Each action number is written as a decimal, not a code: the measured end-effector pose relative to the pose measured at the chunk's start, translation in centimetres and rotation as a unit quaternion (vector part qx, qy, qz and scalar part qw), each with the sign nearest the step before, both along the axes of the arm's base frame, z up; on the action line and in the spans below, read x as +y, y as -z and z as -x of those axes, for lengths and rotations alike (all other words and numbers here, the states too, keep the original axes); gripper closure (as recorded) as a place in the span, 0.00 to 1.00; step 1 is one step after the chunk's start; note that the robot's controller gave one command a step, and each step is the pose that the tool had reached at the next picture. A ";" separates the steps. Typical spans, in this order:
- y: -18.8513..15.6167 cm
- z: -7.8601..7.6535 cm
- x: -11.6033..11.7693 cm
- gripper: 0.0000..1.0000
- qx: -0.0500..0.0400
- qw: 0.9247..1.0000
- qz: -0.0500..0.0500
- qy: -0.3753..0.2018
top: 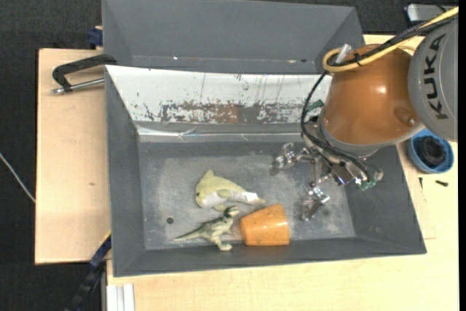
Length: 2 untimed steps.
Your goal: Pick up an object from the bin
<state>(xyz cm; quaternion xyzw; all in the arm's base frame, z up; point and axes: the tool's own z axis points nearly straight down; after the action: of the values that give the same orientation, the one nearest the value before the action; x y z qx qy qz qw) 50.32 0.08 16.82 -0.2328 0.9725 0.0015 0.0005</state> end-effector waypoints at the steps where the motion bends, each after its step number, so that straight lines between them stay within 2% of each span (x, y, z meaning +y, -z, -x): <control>1: 5.3 -1.2 5.5 0.00 0.000 0.995 0.004 -0.099; 2: 6.3 -1.3 8.8 0.00 -0.001 0.997 0.008 -0.077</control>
Offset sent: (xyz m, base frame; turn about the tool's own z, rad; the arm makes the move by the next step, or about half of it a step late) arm 0.0098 0.0567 -0.0568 -0.1978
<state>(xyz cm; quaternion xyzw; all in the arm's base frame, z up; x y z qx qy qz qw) 51.63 8.92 10.52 -0.3074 0.9515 -0.0065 -0.0010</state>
